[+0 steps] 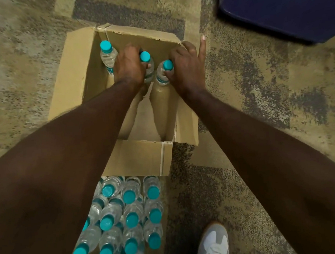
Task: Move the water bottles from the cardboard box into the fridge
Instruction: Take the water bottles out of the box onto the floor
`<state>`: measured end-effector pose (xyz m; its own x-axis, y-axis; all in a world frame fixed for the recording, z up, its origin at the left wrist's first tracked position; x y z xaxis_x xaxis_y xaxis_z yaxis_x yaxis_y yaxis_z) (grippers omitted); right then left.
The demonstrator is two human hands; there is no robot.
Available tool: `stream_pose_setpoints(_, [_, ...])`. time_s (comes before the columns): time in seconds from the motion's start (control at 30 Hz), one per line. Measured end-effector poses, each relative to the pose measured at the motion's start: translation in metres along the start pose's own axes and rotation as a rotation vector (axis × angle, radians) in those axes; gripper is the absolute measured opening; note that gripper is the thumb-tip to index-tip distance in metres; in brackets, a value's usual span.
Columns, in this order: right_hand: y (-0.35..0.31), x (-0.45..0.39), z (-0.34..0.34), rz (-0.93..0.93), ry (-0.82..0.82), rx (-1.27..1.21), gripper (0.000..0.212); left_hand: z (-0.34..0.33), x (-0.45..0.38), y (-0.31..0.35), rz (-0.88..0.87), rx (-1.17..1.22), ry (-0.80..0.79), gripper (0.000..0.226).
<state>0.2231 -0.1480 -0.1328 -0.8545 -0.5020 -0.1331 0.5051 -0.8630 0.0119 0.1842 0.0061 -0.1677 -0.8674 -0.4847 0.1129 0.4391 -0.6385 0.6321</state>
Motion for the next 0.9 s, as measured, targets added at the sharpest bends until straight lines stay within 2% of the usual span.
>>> stream_pose_setpoints(0.23, [-0.002, 0.021, 0.047, -0.042, 0.137, -0.245, 0.028, 0.039, 0.03, -0.005, 0.059, 0.175, 0.11, 0.046])
stream_pose_setpoints(0.4, [-0.003, 0.04, 0.078, -0.181, 0.145, -0.586, 0.032, 0.079, 0.057, 0.022, -0.028, 0.312, 0.107, 0.039])
stream_pose_setpoints(0.53, [-0.007, 0.059, 0.107, -0.263, 0.162, -0.711, 0.029, 0.114, 0.082, 0.046, -0.122, 0.356, 0.131, 0.037])
stream_pose_setpoints(0.73, [-0.016, 0.099, 0.157, -0.29, 0.22, -0.86, 0.033, 0.151, 0.127, 0.053, -0.193, 0.316, 0.121, 0.04])
stream_pose_setpoints(0.9, [-0.024, 0.144, 0.183, -0.317, 0.187, -0.919, 0.037, 0.178, 0.181, 0.04, -0.18, 0.4, 0.12, 0.038])
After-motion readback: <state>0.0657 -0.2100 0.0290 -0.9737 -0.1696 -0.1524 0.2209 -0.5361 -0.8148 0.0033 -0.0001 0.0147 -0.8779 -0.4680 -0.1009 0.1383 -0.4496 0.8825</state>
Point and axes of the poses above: each hand's wrist, its own x-axis away from the middle knuckle, its own z-axis out of the back of the hand, y = z × x, the point moved 10 cm from there along -x, towards the middle knuckle
